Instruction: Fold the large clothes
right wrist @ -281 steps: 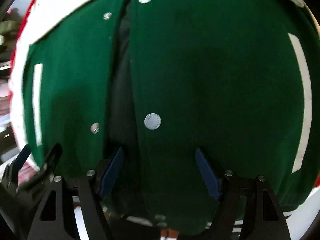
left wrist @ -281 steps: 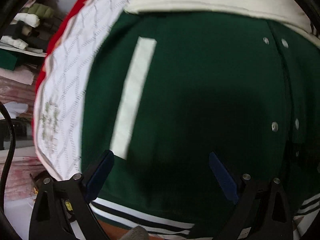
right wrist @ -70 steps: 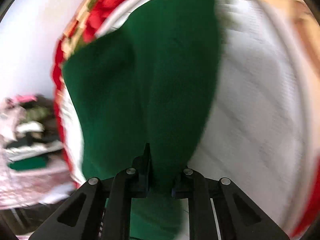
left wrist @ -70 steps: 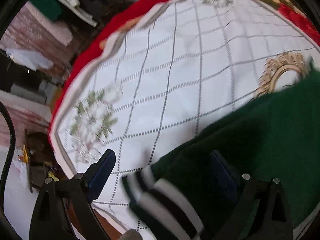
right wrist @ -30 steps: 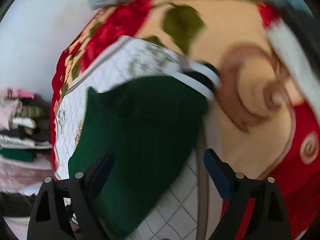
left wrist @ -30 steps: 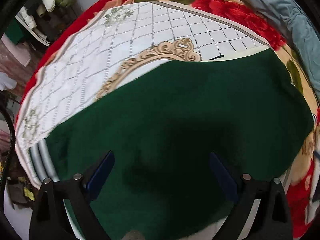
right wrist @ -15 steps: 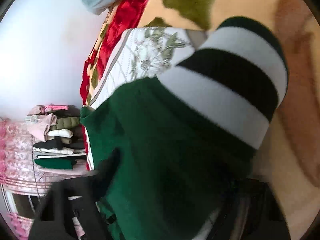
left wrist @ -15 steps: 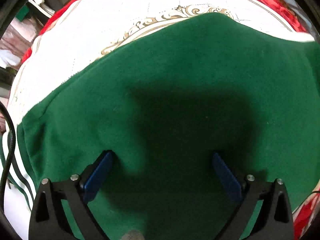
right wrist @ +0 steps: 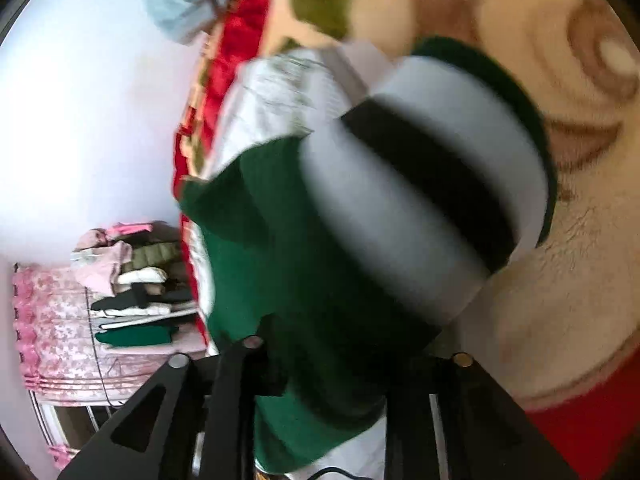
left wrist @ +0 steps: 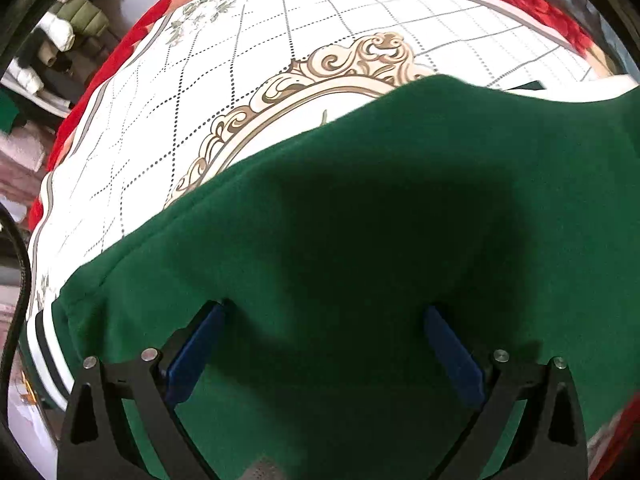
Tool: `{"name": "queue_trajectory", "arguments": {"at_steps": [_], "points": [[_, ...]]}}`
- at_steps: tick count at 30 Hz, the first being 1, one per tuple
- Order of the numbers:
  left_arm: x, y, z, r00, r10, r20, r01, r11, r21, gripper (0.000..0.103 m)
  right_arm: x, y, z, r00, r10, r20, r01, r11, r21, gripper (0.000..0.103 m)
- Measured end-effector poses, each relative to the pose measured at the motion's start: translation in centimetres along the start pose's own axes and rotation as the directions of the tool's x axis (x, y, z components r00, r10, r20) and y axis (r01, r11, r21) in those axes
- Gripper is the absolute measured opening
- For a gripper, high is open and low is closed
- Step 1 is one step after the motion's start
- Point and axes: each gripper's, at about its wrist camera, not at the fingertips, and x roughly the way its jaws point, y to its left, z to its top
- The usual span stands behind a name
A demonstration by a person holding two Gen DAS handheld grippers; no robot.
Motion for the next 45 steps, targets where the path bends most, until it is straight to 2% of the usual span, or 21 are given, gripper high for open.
{"name": "queue_trajectory", "arguments": {"at_steps": [2, 5, 10, 11, 13, 17, 20, 23, 24, 25, 28, 30, 32, 34, 35, 36, 37, 39, 42, 43, 45], "points": [[-0.9, -0.5, -0.6, 0.999, -0.044, 0.003, 0.044, 0.998, -0.035, 0.103, 2.0, -1.1, 0.4, 0.999, 0.03, -0.045, -0.03, 1.0, 0.001, 0.049], [-1.7, -2.0, -1.4, 0.997, -0.072, 0.009, 0.073, 0.995, -0.071, 0.103, 4.4, -0.8, 0.5, 0.992, 0.087, -0.09, -0.087, 0.996, -0.003, 0.05], [-0.1, -2.5, -1.7, 0.996, -0.093, 0.004, 0.093, 0.985, -0.148, 0.103, 6.9, 0.7, 0.7, 0.99, 0.122, -0.063, -0.122, 0.992, 0.006, 0.052], [0.0, -2.3, -1.6, 0.995, -0.102, 0.006, 0.101, 0.982, -0.156, 0.103, 7.3, 1.2, 0.8, 0.99, 0.127, -0.056, -0.127, 0.992, 0.002, 0.049], [0.3, -2.0, -1.2, 0.994, -0.108, 0.014, 0.109, 0.983, -0.147, 0.103, 7.6, 2.0, 0.6, 0.991, 0.129, -0.048, -0.129, 0.992, -0.01, 0.022], [0.4, -2.2, -1.1, 0.993, -0.119, 0.025, 0.121, 0.986, -0.116, 0.103, 6.8, 4.7, -0.8, 0.988, 0.156, -0.017, -0.157, 0.986, -0.064, 0.018], [0.1, -2.1, -1.4, 0.993, -0.117, 0.028, 0.119, 0.987, -0.109, 0.103, 7.0, 4.3, -1.5, 0.996, 0.088, -0.026, -0.09, 0.994, -0.056, 0.018], [-0.3, -1.1, -2.3, 0.993, -0.111, 0.027, 0.114, 0.986, -0.125, 0.103, 8.4, 3.5, -1.3, 0.995, 0.073, -0.063, -0.075, 0.997, -0.029, 0.026], [-0.4, -1.1, -2.9, 0.993, -0.113, 0.03, 0.116, 0.985, -0.13, 0.103, 8.9, 3.5, -1.2, 0.995, 0.07, -0.074, -0.072, 0.997, -0.028, 0.041], [-0.7, -1.4, -3.2, 0.993, -0.112, 0.033, 0.115, 0.985, -0.132, 0.103, 9.7, 3.6, -1.1, 0.995, 0.052, -0.087, -0.055, 0.998, -0.035, 0.047], [-0.5, -1.1, -3.6, 0.993, -0.105, 0.046, 0.111, 0.985, -0.134, 0.103, 11.7, 4.7, -1.1, 0.994, 0.041, -0.099, -0.048, 0.997, -0.067, 0.05], [-0.8, -0.3, -4.3, 0.994, -0.095, 0.046, 0.101, 0.982, -0.157, 0.103, 12.2, 5.5, -1.5, 0.996, 0.028, -0.084, -0.034, 0.996, -0.077, 0.028], [-0.4, -0.7, -2.9, 0.996, -0.08, 0.038, 0.086, 0.979, -0.183, 0.103, 12.1, 5.7, -2.3, 0.997, 0.017, -0.072, -0.021, 0.998, -0.06, 0.027], [-2.2, 0.7, -5.0, 0.997, -0.069, 0.045, 0.077, 0.969, -0.236, 0.103, 11.9, 5.8, -3.0, 0.995, -0.037, -0.088, 0.033, 0.998, -0.05, 0.032], [-3.6, 2.2, -6.4, 0.996, -0.064, 0.057, 0.077, 0.958, -0.276, 0.103, 11.6, 5.9, -3.6, 0.991, -0.083, -0.101, 0.078, 0.996, -0.051, 0.044], [-4.4, 3.2, -7.2, 0.997, -0.056, 0.061, 0.072, 0.952, -0.298, 0.103, 11.2, 6.1, -4.0, 0.988, -0.113, -0.109, 0.106, 0.992, -0.061, 0.047], [-5.9, 5.1, -8.9, 0.998, -0.026, 0.061, 0.045, 0.939, -0.34, 0.103, 10.6, 6.6, -4.7, 0.98, -0.163, -0.111, 0.154, 0.984, -0.087, 0.048], [-7.8, 8.2, -11.1, 0.998, 0.041, 0.051, -0.018, 0.917, -0.398, 0.103, 8.9, 7.9, -6.4, 0.952, -0.293, -0.091, 0.275, 0.946, -0.168, 0.062], [-8.4, 12.9, -12.1, 0.992, 0.123, 0.009, -0.104, 0.872, -0.478, 0.102, 6.8, 10.0, -8.9, 0.904, -0.425, -0.049, 0.397, 0.875, -0.277, 0.062], [-8.4, 14.9, -12.7, 0.989, 0.15, -0.009, -0.133, 0.846, -0.517, 0.102, 7.0, 11.3, -8.1, 0.888, -0.459, -0.038, 0.427, 0.852, -0.304, 0.062], [-8.6, 17.1, -14.0, 0.987, 0.162, -0.014, -0.143, 0.821, -0.553, 0.102, 6.1, 13.7, -8.8, 0.875, -0.484, -0.019, 0.45, 0.825, -0.342, 0.062]]}}
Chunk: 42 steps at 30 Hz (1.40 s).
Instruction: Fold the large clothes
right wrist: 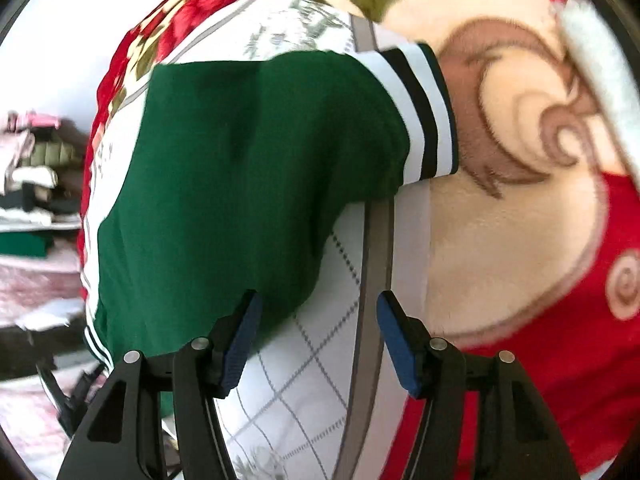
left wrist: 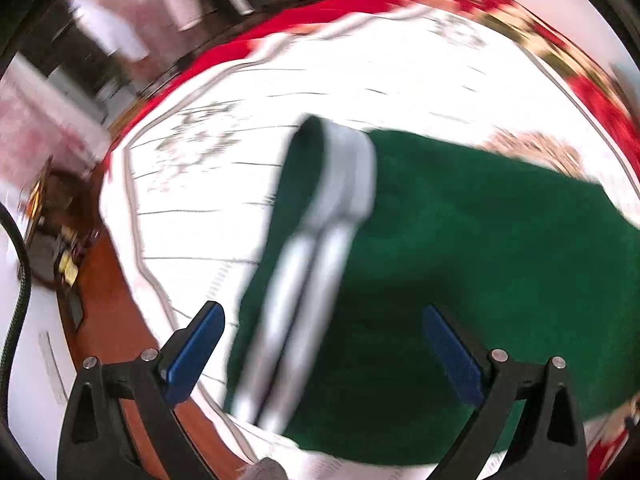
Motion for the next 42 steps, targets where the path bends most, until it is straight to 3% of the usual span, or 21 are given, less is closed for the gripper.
{"name": "queue_trajectory", "arguments": {"at_steps": [5, 11, 12, 14, 15, 17, 19, 21, 24, 26, 28, 29, 30, 31, 32, 34, 38, 42], "points": [[1.6, 1.4, 2.9, 0.998, 0.027, 0.059, -0.026, 1.0, -0.018, 0.102, -2.2, 6.0, 4.2, 0.998, 0.007, 0.065, -0.003, 0.998, -0.065, 0.062], [7.4, 0.6, 8.2, 0.999, -0.035, -0.018, 0.036, 0.999, 0.017, 0.098, -2.0, 8.5, 7.3, 0.994, 0.057, 0.097, -0.045, 0.992, -0.117, 0.062], [8.4, 0.6, 8.6, 0.997, -0.062, -0.04, 0.062, 0.998, 0.017, 0.091, -2.4, 9.6, 8.5, 0.993, 0.05, 0.105, -0.036, 0.99, -0.133, 0.062], [9.0, 0.8, 9.3, 0.991, -0.119, -0.06, 0.119, 0.993, 0.01, 0.05, -1.9, 11.9, 9.6, 0.993, 0.029, 0.118, -0.009, 0.986, -0.165, 0.062], [9.0, 0.9, 9.3, 0.98, -0.19, -0.063, 0.191, 0.982, 0.002, 0.038, -1.9, 12.5, 10.4, 0.992, 0.006, 0.126, 0.017, 0.984, -0.178, 0.062], [8.1, 0.8, 9.2, 0.975, -0.216, -0.055, 0.217, 0.976, 0.012, 0.02, -1.8, 13.8, 11.9, 0.99, -0.027, 0.14, 0.055, 0.979, -0.198, 0.062], [7.5, 0.8, 9.1, 0.973, -0.227, -0.047, 0.228, 0.973, 0.017, 0.017, -1.5, 14.7, 13.6, 0.981, -0.092, 0.173, 0.133, 0.962, -0.239, 0.064], [7.2, 1.4, 9.1, 0.966, -0.255, -0.049, 0.255, 0.967, -0.011, 0.016, -1.2, 15.1, 15.2, 0.963, -0.164, 0.215, 0.221, 0.936, -0.273, 0.092], [7.5, 2.5, 9.2, 0.952, -0.299, -0.063, 0.295, 0.953, -0.065, 0.016, 0.0, 15.9, 18.0, 0.953, -0.211, 0.215, 0.275, 0.901, -0.336, 0.095], [8.0, 2.7, 9.2, 0.948, -0.309, -0.073, 0.304, 0.95, -0.077, 0.016, 2.0, 15.9, 19.9, 0.96, -0.232, 0.159, 0.275, 0.89, -0.363, 0.095], [8.2, 2.7, 9.3, 0.947, -0.31, -0.078, 0.304, 0.95, -0.076, 0.016, 5.1, 15.6, 21.8, 0.97, -0.237, 0.047, 0.238, 0.899, -0.368, 0.094], [8.2, 2.7, 9.4, 0.947, -0.312, -0.08, 0.306, 0.949, -0.075, 0.016, 6.4, 15.4, 22.3, 0.972, -0.233, -0.004, 0.215, 0.906, -0.365, 0.08], [8.2, 2.8, 9.4, 0.946, -0.314, -0.082, 0.308, 0.948, -0.073, 0.016, 7.8, 15.4, 22.8, 0.978, -0.199, -0.063, 0.163, 0.919, -0.359, 0.032], [8.2, 2.8, 9.4, 0.945, -0.316, -0.084, 0.31, 0.948, -0.072, 0.016, 8.9, 15.6, 23.0, 0.977, -0.177, -0.119, 0.124, 0.925, -0.358, 0.011], [8.1, 3.0, 9.4, 0.944, -0.318, -0.086, 0.312, 0.947, -0.071, 0.016, 9.3, 15.8, 23.1, 0.973, -0.193, -0.125, 0.136, 0.922, -0.363, 0.009], [8.2, 3.2, 9.5, 0.943, -0.321, -0.09, 0.315, 0.946, -0.07, 0.016, 8.4, 17.1, 23.1, 0.98, -0.188, -0.06, 0.15, 0.909, -0.389, 0.007], [8.4, 3.9, 9.8, 0.937, -0.336, -0.096, 0.329, 0.941, -0.08, 0.016, 4.5, 18.5, 23.5, 0.995, -0.081, 0.062, 0.098, 0.935, -0.341, 0.006], [9.3, 4.0, 10.3, 0.933, -0.344, -0.108, 0.334, 0.938, -0.097, 0.017, 5.8, 19.3, 24.2, 0.992, -0.102, 0.079, 0.122, 0.936, -0.331, 0.006]]}}
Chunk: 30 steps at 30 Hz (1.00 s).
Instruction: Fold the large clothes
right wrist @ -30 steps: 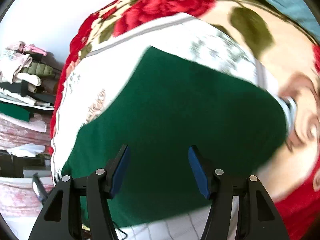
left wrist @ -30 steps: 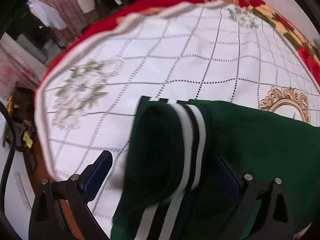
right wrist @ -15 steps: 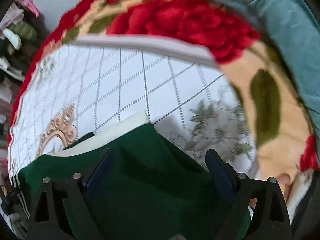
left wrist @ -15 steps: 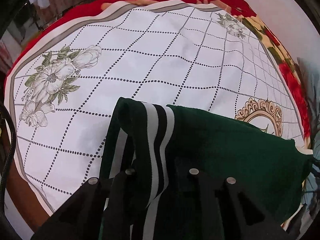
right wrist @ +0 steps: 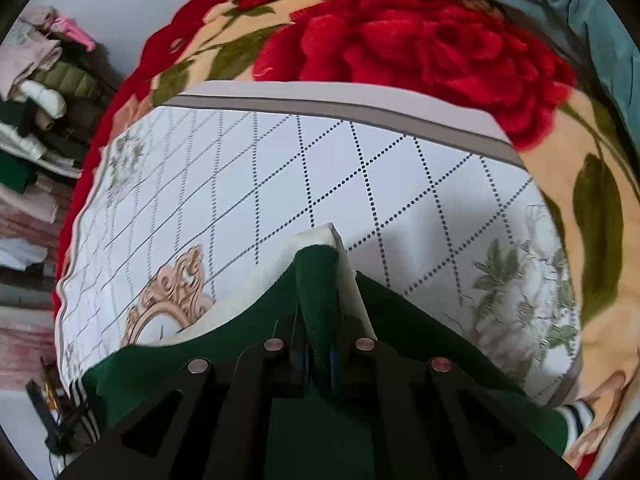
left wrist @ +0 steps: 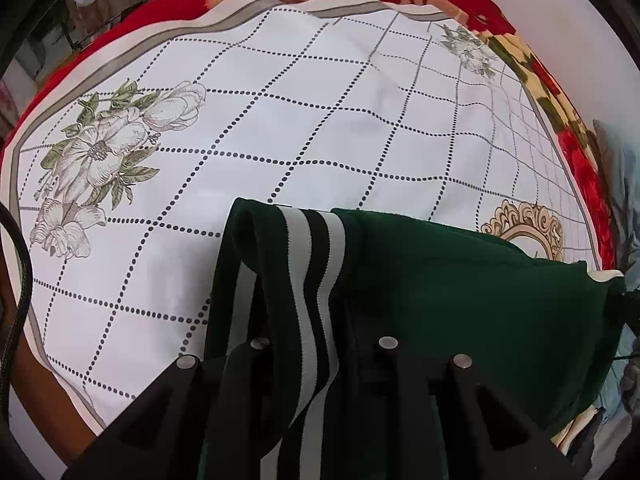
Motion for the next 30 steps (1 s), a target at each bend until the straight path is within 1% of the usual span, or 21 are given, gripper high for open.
{"name": "queue_trajectory", "arguments": {"at_steps": [2, 4, 5, 7, 8, 9, 10, 11, 12, 13, 15, 17, 18, 19, 20, 22, 23, 24, 26, 28, 30], "points": [[0.4, 0.2, 0.3, 1.0, -0.001, -0.013, 0.001, 1.0, -0.001, 0.022, 2.6, -0.2, 0.7, 0.999, -0.032, -0.042, 0.033, 0.999, 0.006, 0.006], [0.5, 0.6, 0.6, 0.999, -0.02, -0.03, 0.02, 1.0, -0.018, 0.023, 4.6, -0.4, 0.9, 0.994, -0.053, -0.097, 0.055, 0.998, 0.02, 0.008], [0.3, 0.7, 0.6, 0.999, -0.029, -0.035, 0.028, 0.999, -0.027, 0.024, 5.1, -0.3, 0.9, 0.992, -0.068, -0.109, 0.071, 0.997, 0.018, 0.012], [-0.5, 0.6, 0.4, 0.999, -0.013, -0.031, 0.013, 1.0, -0.018, 0.031, 3.9, 0.3, 0.6, 0.991, -0.114, -0.076, 0.113, 0.993, -0.024, 0.017], [-1.1, 0.5, 0.2, 1.0, -0.013, -0.025, 0.012, 1.0, -0.016, 0.032, 2.7, 0.9, 0.1, 0.988, -0.145, -0.044, 0.142, 0.988, -0.065, 0.027], [-1.9, 0.5, -0.1, 1.0, -0.021, -0.011, 0.021, 1.0, -0.02, 0.034, 1.7, 1.4, -0.3, 0.987, -0.16, -0.021, 0.157, 0.983, -0.096, 0.05], [-2.9, 0.6, -0.5, 1.0, -0.027, 0.007, 0.027, 0.999, -0.032, 0.044, 0.3, 1.9, -1.0, 0.987, -0.16, 0.005, 0.16, 0.979, -0.127, 0.06], [-3.5, 0.7, -0.8, 0.999, -0.031, 0.016, 0.032, 0.999, -0.043, 0.064, -0.9, 2.3, -1.7, 0.988, -0.153, 0.022, 0.155, 0.977, -0.146, 0.083], [-4.7, 0.9, -1.6, 0.999, -0.04, 0.031, 0.042, 0.997, -0.066, 0.075, -2.4, 2.8, -2.6, 0.989, -0.142, 0.043, 0.147, 0.974, -0.17, 0.088], [-5.4, 1.0, -2.1, 0.998, -0.044, 0.041, 0.047, 0.995, -0.083, 0.085, -3.8, 3.3, -3.8, 0.99, -0.13, 0.06, 0.139, 0.97, -0.198, 0.088], [-7.3, 1.5, -4.1, 0.998, -0.036, 0.058, 0.043, 0.989, -0.138, 0.085, -5.6, 4.0, -5.7, 0.992, -0.108, 0.066, 0.121, 0.966, -0.23, 0.088], [-8.6, 2.1, -6.6, 0.997, -0.043, 0.063, 0.055, 0.976, -0.211, 0.085, -7.1, 4.5, -8.1, 0.997, -0.06, 0.055, 0.071, 0.97, -0.233, 0.088], [-9.0, 2.3, -7.7, 0.997, -0.044, 0.065, 0.058, 0.969, -0.241, 0.085, -7.8, 4.6, -9.5, 0.999, -0.026, 0.034, 0.033, 0.974, -0.225, 0.088], [-9.6, 2.8, -9.8, 0.997, -0.043, 0.067, 0.061, 0.955, -0.29, 0.085, -8.1, 4.6, -10.6, 1.0, 0.003, 0.017, 0.001, 0.977, -0.215, 0.088], [-9.7, 2.8, -11.0, 0.997, -0.046, 0.067, 0.066, 0.945, -0.319, 0.085, -8.2, 4.5, -11.9, 0.999, 0.032, -0.004, -0.032, 0.979, -0.201, 0.088], [-9.0, 3.7, -14.8, 0.996, -0.076, 0.055, 0.092, 0.902, -0.422, 0.085, -8.2, 4.5, -14.7, 0.995, 0.079, -0.054, -0.088, 0.98, -0.18, 0.088], [-8.4, 4.0, -16.3, 0.993, -0.106, 0.047, 0.116, 0.875, -0.469, 0.085, -8.0, 4.4, -16.0, 0.993, 0.096, -0.072, -0.107, 0.98, -0.167, 0.088], [-7.4, 4.1, -17.6, 0.988, -0.146, 0.046, 0.149, 0.843, -0.517, 0.085, -7.7, 4.2, -17.6, 0.989, 0.114, -0.098, -0.127, 0.981, -0.145, 0.088], [-5.6, 4.3, -19.6, 0.98, -0.193, 0.05, 0.186, 0.793, -0.58, 0.083, -6.6, 3.2, -20.0, 0.976, 0.159, -0.148, -0.171, 0.982, -0.077, 0.088], [-4.0, 4.3, -20.4, 0.975, -0.209, 0.07, 0.208, 0.766, -0.608, 0.083, -5.6, 2.0, -21.7, 0.967, 0.183, -0.175, -0.189, 0.982, -0.02, 0.088], [-3.2, 4.2, -20.3, 0.977, -0.182, 0.11, 0.211, 0.758, -0.618, 0.083, -4.9, 0.9, -22.9, 0.962, 0.202, -0.184, -0.2, 0.979, 0.028, 0.088]]}}
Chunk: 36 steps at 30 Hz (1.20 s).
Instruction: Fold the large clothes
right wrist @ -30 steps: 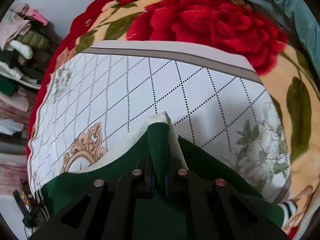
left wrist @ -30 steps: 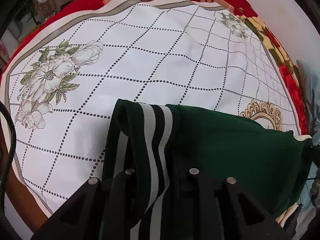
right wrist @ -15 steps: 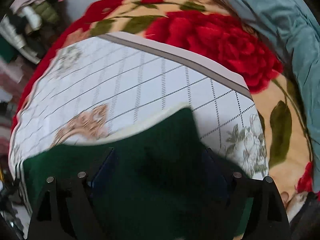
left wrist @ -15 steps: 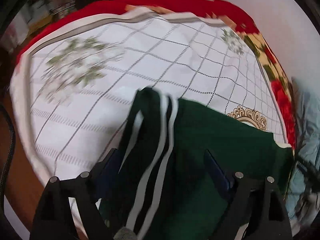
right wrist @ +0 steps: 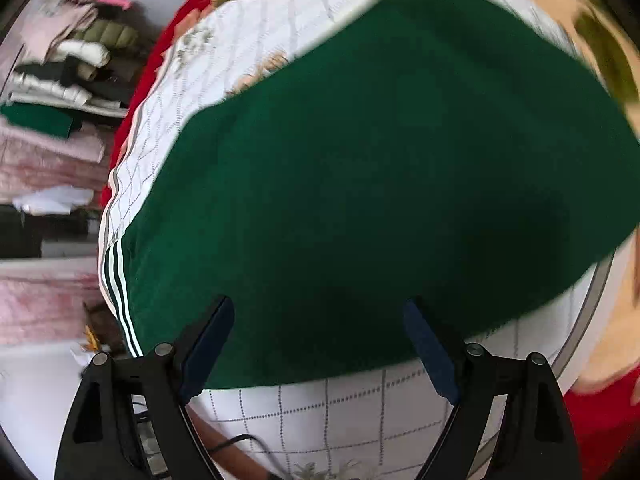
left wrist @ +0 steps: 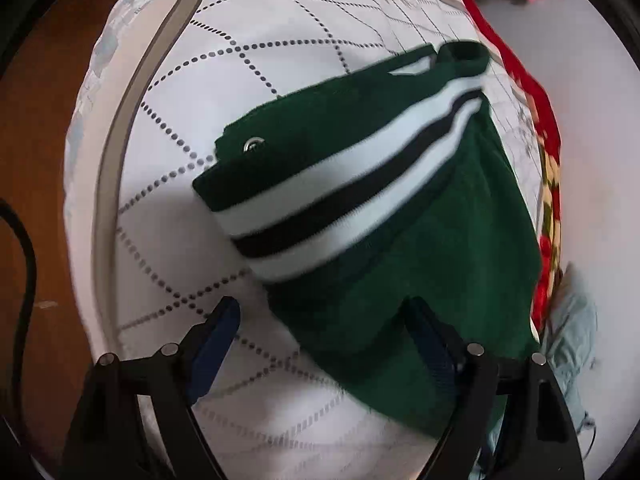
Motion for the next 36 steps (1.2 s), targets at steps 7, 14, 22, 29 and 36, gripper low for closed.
{"name": "queue_trajectory", "arguments": {"at_steps": [7, 14, 22, 29, 36], "points": [[0.5, -2.4, 2.8, 0.983, 0.012, 0.183, -0.015, 1.0, 0.017, 0.065, 1.2, -2.3, -1.6, 1.0, 0.022, 0.003, -0.022, 0.999, 0.047, 0.088], [-1.5, -6.2, 6.2, 0.964, -0.115, 0.238, 0.076, 0.983, 0.166, 0.024, 2.1, -1.4, -1.0, 1.0, 0.028, 0.002, -0.028, 0.999, 0.029, 0.088], [-1.0, -7.0, 9.8, 0.912, -0.368, 0.182, 0.325, 0.918, 0.226, 0.023, 3.7, -1.5, 0.7, 0.999, 0.035, -0.001, -0.035, 0.998, 0.059, 0.088], [6.4, -5.0, 11.1, 0.913, -0.409, 0.008, 0.407, 0.909, 0.086, 0.051, 5.1, -1.5, 2.6, 1.0, 0.013, -0.009, -0.012, 0.996, 0.093, 0.09], [7.3, -11.1, 11.6, 0.963, -0.252, 0.09, 0.219, 0.935, 0.281, 0.024, 5.9, -1.0, 3.1, 1.0, -0.002, -0.002, 0.002, 0.995, 0.099, 0.093]]}}
